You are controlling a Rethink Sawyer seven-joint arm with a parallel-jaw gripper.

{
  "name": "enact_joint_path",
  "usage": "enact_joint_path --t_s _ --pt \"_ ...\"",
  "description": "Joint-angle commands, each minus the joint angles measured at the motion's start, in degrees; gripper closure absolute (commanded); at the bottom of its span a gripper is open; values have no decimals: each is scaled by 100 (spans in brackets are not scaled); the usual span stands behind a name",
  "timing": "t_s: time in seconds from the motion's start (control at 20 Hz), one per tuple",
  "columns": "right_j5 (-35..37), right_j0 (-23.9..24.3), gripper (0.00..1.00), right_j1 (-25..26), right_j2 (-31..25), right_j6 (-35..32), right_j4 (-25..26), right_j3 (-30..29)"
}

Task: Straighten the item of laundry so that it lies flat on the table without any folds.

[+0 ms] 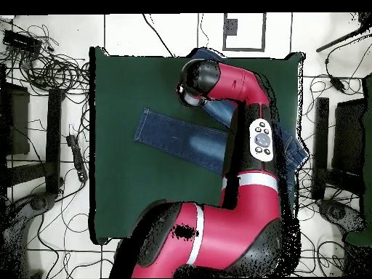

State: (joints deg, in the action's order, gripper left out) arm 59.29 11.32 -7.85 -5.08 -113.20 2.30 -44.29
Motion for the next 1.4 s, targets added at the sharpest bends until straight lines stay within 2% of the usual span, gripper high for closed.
enact_joint_path --t_s 0.05,0.35,0.65,0.85,1.0,1.4 --pt "-50 -286 0 196 13 -1185 -66 -662" --pt "102 -173 0 459 2 -571 157 -65" --pt "1 -100 0 720 39 -278 310 487" --pt "-282 -70 0 937 13 -211 365 707" --pt "-305 -41 0 1158 -38 -160 393 1053" --pt "-302 36 0 1436 -224 -30 410 1456"
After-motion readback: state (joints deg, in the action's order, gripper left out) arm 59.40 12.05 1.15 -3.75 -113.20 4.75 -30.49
